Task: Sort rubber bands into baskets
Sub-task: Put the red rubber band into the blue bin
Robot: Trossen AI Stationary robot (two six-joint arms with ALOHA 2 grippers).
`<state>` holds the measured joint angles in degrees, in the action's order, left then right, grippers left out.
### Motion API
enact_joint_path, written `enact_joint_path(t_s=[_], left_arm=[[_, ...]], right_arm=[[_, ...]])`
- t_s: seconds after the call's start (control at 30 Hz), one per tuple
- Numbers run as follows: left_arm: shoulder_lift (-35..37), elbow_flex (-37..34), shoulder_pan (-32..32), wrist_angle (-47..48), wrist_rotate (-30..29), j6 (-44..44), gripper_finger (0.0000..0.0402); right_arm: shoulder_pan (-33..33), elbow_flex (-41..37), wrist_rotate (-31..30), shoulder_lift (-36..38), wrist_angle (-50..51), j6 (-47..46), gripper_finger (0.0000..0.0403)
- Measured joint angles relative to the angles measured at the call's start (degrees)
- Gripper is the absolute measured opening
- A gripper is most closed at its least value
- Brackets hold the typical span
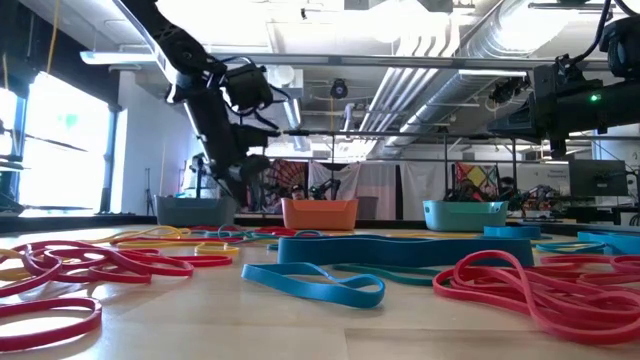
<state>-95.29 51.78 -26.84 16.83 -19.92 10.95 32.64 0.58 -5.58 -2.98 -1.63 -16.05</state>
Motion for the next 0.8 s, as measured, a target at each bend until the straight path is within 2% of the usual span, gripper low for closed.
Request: enact_joint_path(t_s=[0.17,0.37,0.5,0.8], left_arm=[[-1.0,0.0,-1.4,-0.2,3.4,7.7,0.0055],[-3.0,0.0,-2.5,-0.2,1.3,11.6,0.0122],[-3.2,0.0,-2.5,-0.5,-0.1,11.5,0.0154],[-3.2,0.0,-2.5,-2.1,3.2,10.0,0.0155]], right_arm=[[0.0,0.0,0.0,0.0,0.0,0.0,0.0],[0.0,0.0,0.0,0.0,0.0,0.0,0.0],[0.0,0.0,0.0,0.0,0.0,0.0,0.0],[0.0,0.0,0.0,0.0,0.0,0.0,0.0]])
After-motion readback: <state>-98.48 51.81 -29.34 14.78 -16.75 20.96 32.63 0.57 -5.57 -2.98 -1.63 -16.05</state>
